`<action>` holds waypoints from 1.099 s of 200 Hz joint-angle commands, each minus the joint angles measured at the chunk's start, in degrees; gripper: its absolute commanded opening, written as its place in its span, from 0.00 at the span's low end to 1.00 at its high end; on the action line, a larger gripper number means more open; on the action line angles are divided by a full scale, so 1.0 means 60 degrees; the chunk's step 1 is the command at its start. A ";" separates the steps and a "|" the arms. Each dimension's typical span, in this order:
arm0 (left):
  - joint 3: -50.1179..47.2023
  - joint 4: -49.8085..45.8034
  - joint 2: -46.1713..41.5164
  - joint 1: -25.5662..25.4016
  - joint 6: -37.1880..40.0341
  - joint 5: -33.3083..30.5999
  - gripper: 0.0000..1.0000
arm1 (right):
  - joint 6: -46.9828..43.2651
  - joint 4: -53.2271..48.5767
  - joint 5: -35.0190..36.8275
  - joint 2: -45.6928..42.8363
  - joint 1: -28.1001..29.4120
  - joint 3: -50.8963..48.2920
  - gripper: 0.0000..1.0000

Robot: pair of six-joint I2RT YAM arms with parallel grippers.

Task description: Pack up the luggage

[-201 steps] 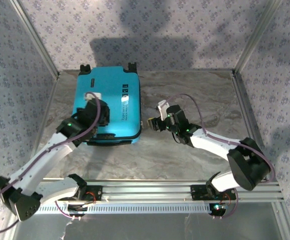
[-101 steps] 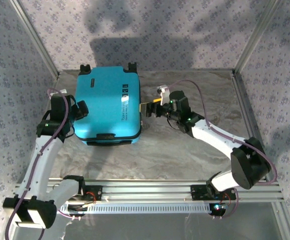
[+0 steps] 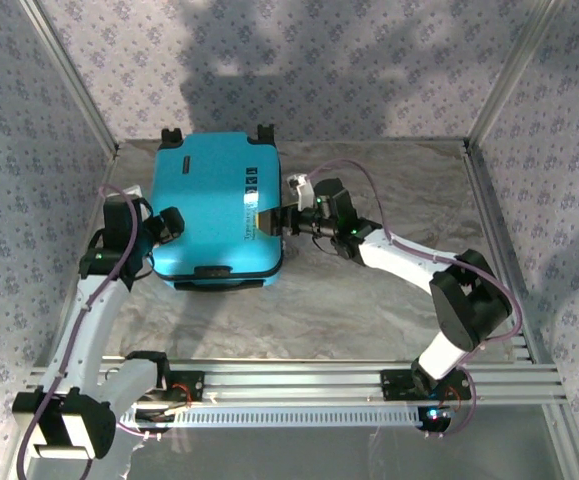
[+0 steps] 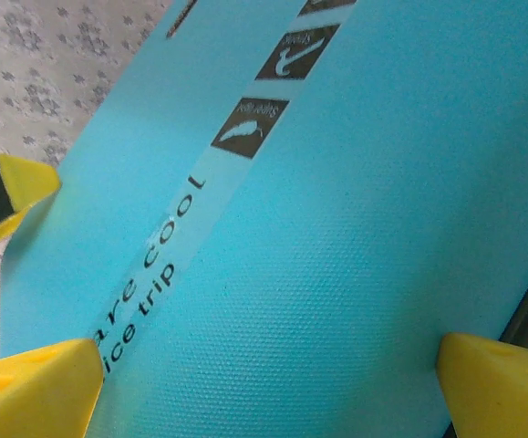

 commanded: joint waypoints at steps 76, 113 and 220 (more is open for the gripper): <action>0.1537 0.2378 0.3701 -0.4476 -0.0588 0.1396 0.75 | 0.1012 0.0629 -0.1887 -0.1317 -0.2447 -0.1350 0.96; 0.3439 0.2074 0.4946 -0.4540 -0.0484 0.0994 0.76 | 0.0316 -0.1737 -0.2399 -0.0910 -0.4397 0.0323 0.97; 0.6385 -0.1873 0.4072 -0.4104 0.1058 -0.0944 1.00 | -0.2814 -0.6798 0.3655 -0.3892 -0.5010 0.0964 1.00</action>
